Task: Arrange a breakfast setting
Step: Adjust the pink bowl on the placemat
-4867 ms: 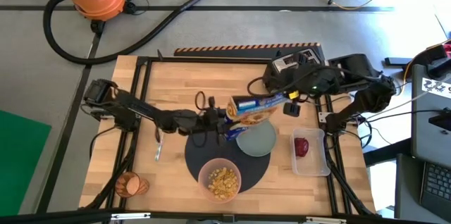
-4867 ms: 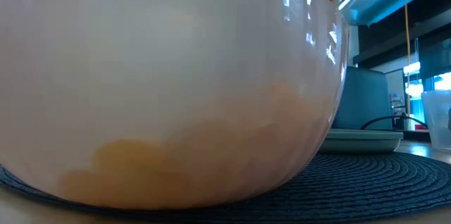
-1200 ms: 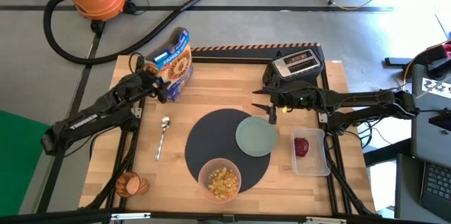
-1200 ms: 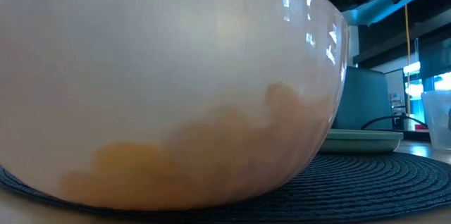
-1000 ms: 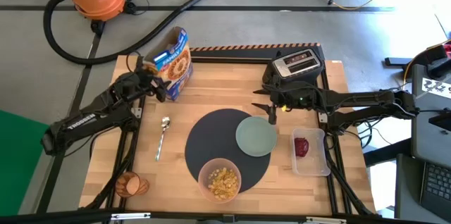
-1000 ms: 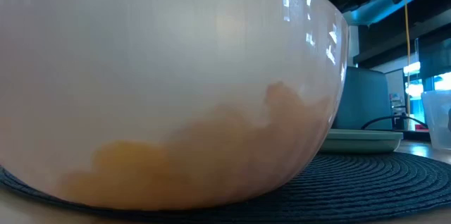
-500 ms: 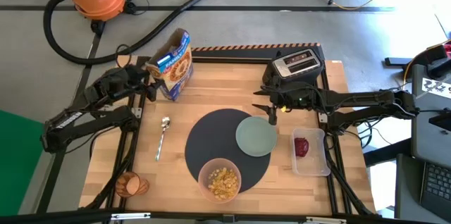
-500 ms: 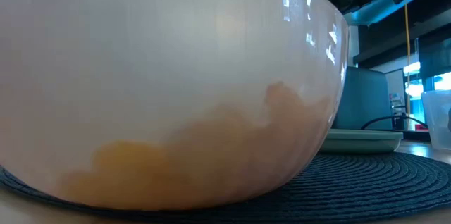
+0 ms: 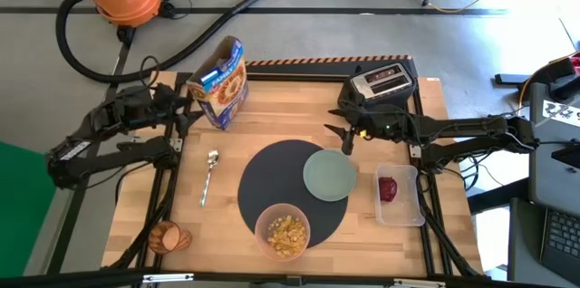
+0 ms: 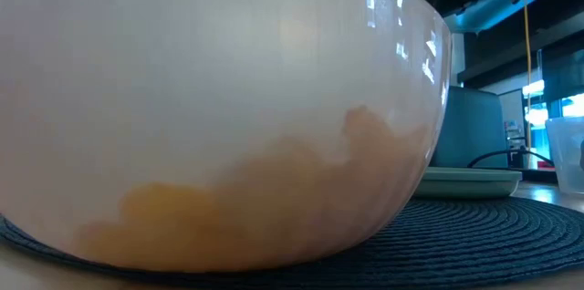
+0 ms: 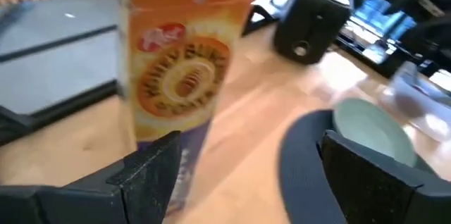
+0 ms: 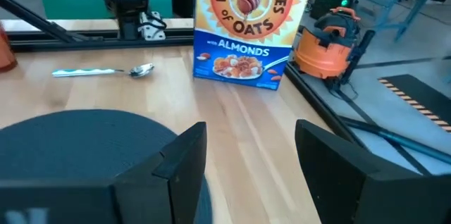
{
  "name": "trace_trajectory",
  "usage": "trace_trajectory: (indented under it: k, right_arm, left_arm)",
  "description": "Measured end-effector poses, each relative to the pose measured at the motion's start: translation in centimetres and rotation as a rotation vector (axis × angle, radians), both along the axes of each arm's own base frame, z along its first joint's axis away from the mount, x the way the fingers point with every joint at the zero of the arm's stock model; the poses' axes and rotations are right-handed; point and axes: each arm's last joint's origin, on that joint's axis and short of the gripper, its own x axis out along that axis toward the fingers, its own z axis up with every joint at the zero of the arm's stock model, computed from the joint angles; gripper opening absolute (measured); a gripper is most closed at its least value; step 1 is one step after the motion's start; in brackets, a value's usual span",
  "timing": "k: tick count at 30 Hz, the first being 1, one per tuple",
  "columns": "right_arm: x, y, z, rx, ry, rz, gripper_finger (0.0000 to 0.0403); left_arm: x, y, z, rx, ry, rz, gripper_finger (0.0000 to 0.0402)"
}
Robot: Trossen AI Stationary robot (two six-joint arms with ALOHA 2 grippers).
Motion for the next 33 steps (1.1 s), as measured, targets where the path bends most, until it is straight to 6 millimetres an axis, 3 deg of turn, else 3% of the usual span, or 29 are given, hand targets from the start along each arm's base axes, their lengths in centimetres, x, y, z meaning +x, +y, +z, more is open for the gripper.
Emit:
trace_trajectory:
  k: [8, 12, 17, 21, 33]
  right_arm:
    - [0.0, 0.0, -0.1, 0.023, 0.0, 0.007, 0.0207]
    - [0.0, 0.1, -0.1, 0.025, 0.002, 0.015, 0.0207]
    - [0.0, 0.1, -0.1, 0.025, 0.003, 0.014, 0.0207]
    - [-0.1, 0.1, -0.2, 0.024, 0.02, 0.015, 0.0207]
    - [-0.1, 0.1, -0.3, 0.003, 0.032, 0.019, 0.0207]
  left_arm:
    - [-0.7, -0.8, 1.3, -0.086, 0.013, -0.056, 0.0295]
    - [0.2, -0.9, 0.8, -0.165, 0.004, -0.145, 0.0285]
    - [4.8, -0.5, -2.7, -0.273, 0.06, -0.272, 0.0277]
    - [8.5, -1.5, -4.9, -0.291, 0.085, -0.368, 0.0272]
    - [15.8, -8.1, -5.7, -0.13, 0.122, -0.594, 0.0255]
